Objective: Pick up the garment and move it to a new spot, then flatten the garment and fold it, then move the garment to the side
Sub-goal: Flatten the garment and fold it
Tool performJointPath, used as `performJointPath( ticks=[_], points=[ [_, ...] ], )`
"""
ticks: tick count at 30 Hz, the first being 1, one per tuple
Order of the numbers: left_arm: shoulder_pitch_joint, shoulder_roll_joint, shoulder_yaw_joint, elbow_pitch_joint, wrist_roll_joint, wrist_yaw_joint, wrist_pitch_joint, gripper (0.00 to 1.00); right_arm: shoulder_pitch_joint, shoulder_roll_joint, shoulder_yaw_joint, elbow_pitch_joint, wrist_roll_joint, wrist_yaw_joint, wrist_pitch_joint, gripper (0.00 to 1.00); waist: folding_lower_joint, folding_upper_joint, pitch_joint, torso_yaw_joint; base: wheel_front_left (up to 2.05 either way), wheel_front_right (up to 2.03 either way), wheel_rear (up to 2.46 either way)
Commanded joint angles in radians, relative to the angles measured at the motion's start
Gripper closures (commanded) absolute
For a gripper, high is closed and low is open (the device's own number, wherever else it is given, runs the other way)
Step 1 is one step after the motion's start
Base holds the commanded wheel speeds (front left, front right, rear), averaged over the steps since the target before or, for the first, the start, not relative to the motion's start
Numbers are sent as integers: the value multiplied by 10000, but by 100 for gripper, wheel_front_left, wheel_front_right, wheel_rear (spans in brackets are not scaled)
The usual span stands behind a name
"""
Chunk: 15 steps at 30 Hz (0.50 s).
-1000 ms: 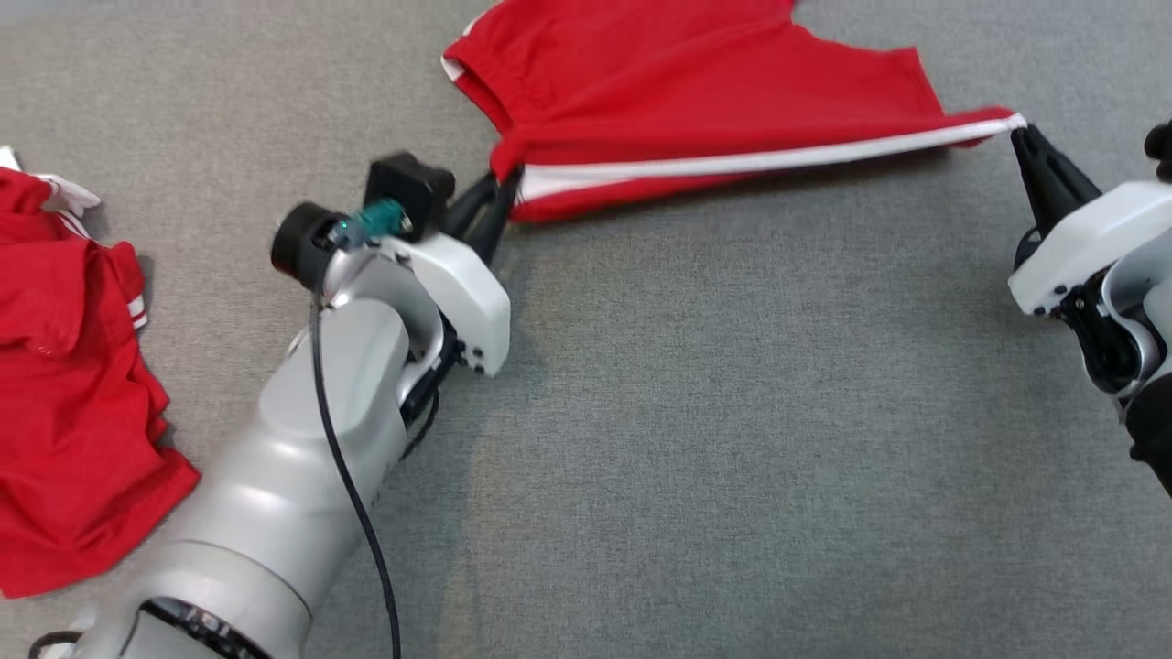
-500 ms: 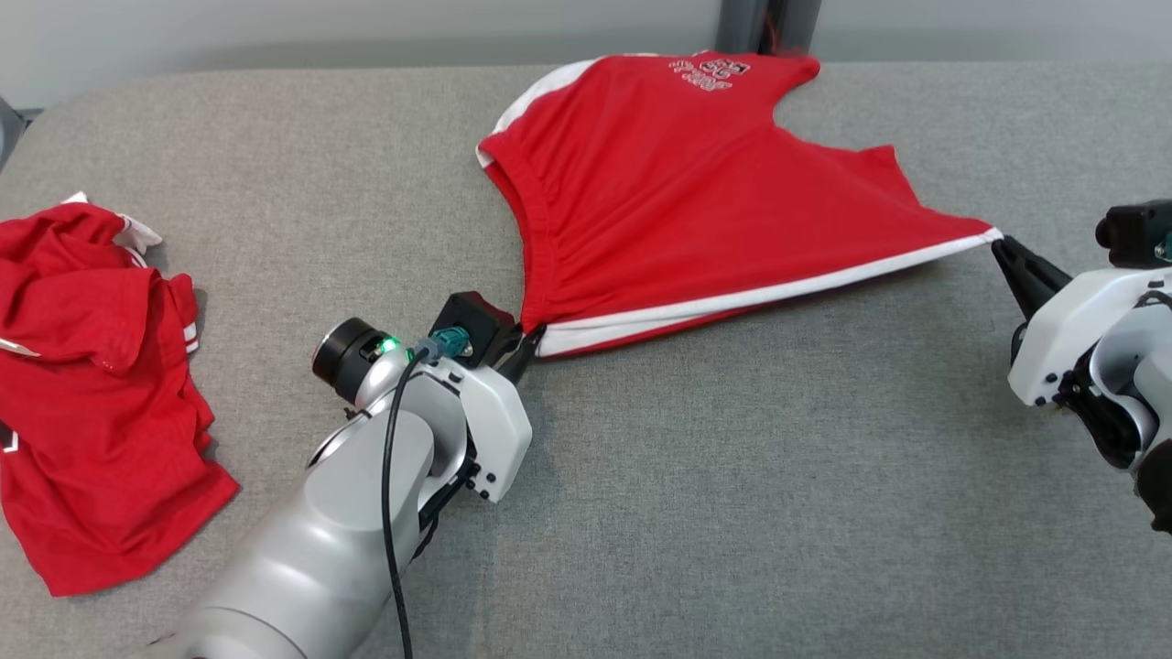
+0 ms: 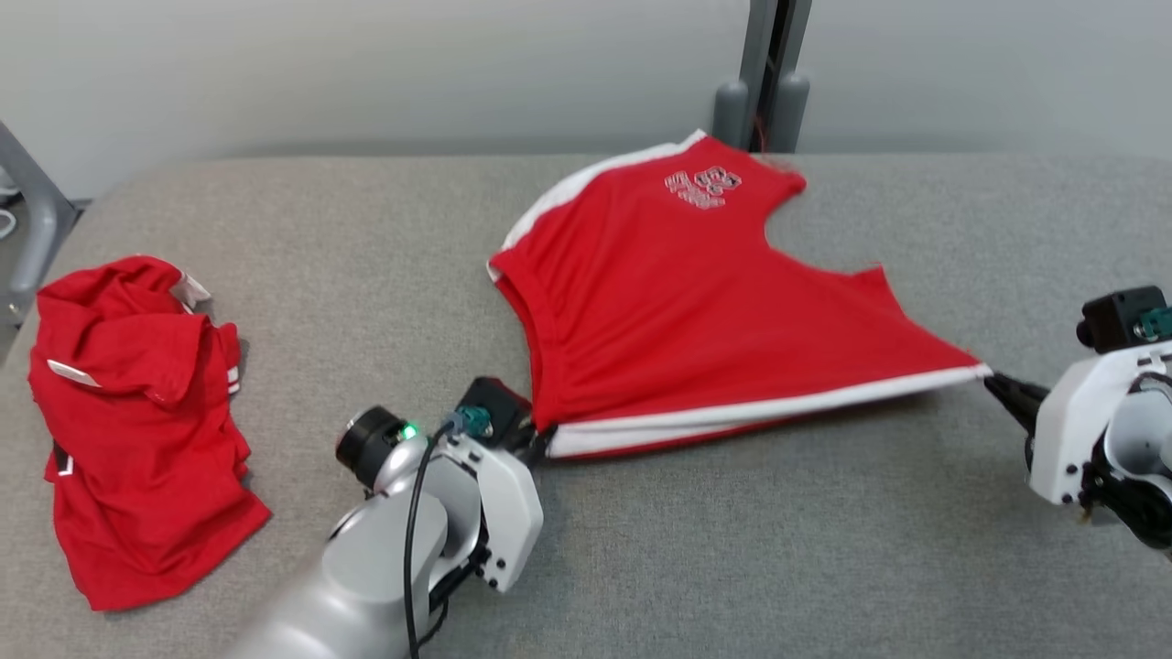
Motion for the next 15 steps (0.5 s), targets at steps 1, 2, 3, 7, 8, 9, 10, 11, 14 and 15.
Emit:
performJointPath(
  ticks=[1,2,3,7,8,9,10,11,14,15],
  points=[
    [227,144,-111,-80,-173,-6,54,100,228,-238,81,-193,216,-2,202,100,0,-1,-305,67,0,0,0],
    [338,208,-220,-189,-324,-6,107,100,307,-386,165,-376,391,-2,379,100,0,-1,-414,78,0,0,0],
    [461,275,-317,-328,-497,-6,160,100,395,-539,240,-560,534,-2,553,100,0,-1,-525,87,0,0,0],
    [943,652,-662,-946,-1184,-7,362,100,727,-1150,442,-1191,1092,-4,1209,100,0,-1,-921,121,0,0,0],
    [1080,769,-761,-1102,-1328,-5,411,100,812,-1301,475,-1337,1227,-4,1364,100,0,-1,-1016,129,0,0,0],
    [1230,880,-845,-1259,-1503,-5,436,100,912,-1438,501,-1458,1386,-4,1548,100,0,-1,-1103,135,0,0,0],
    [1379,987,-926,-1433,-1682,-5,499,100,1000,-1574,532,-1594,1479,-4,1711,100,0,-1,-1195,139,0,0,0],
    [1520,1094,-1002,-1609,-1829,-5,530,100,1076,-1732,548,-1737,1606,-4,1828,100,0,-1,-1275,152,0,0,0],
    [1837,1420,-1172,-2026,-2081,-4,464,100,1333,-2206,601,-2234,1840,-7,2137,100,0,-1,-1450,201,0,0,0],
    [2012,1475,-1237,-2167,-2159,-4,453,100,1404,-2358,608,-2390,1897,-9,2192,100,0,-1,-1501,208,0,0,0]
  ],
)
